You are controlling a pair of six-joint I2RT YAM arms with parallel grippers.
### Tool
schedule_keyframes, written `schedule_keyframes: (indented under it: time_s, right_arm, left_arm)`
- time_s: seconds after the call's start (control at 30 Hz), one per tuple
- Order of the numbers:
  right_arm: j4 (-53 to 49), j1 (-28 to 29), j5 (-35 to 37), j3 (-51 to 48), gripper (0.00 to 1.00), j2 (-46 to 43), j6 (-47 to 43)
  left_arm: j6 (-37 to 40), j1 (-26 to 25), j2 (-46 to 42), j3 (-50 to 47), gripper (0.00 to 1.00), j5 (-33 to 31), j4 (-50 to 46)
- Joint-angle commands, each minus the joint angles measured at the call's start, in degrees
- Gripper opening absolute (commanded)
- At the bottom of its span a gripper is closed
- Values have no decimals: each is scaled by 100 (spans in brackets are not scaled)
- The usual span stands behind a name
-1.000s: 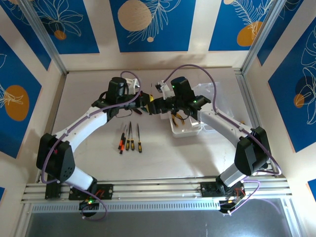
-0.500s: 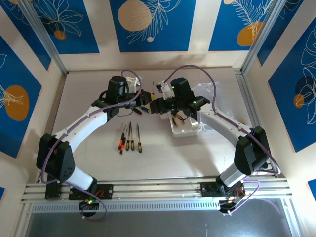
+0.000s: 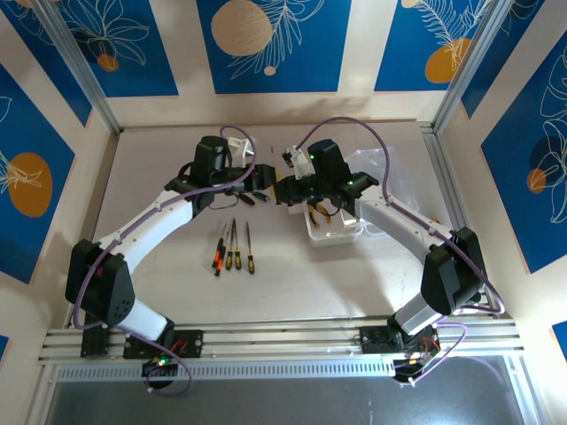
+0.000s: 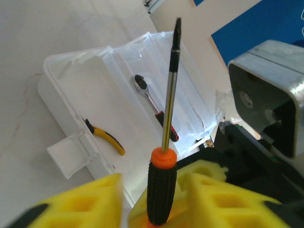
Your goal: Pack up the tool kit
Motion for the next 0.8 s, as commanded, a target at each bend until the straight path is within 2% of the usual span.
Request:
schedule_keyframes:
  time_s: [0.0,0.03,0.17,0.3,0.43,0.57,0.77]
  right_arm:
    - [-516,-260,153,-51,0,-399,-380]
    - [-711,-368,208,-46,0,-485,-462]
    - [-1547,-945,519,-21,0,-735,-719]
    - [-2484,-1697,1112,73,0,-787,-873]
    - [-3153,-2235,1960,196,0,-629,-982]
    - [-3442,-2493,2881,309,0,-405,-935]
    - [-3363,-2666,3445,463,0,-283,-966]
  left_arm:
    - [713,-28,-15,405,67,-389,-927]
    - [875,17,-21,507,77,-652,-1230]
    - [1261,274,33,750,100,-1248,-2135]
    - [1644,381,86,821,100,-2211,-2867]
    - [1748,411,204,657,100,-2831,-3238]
    - [1659,410,301,299,100,-2889,-3233]
    - [1572,397,337,-115,100,-2922,-3158]
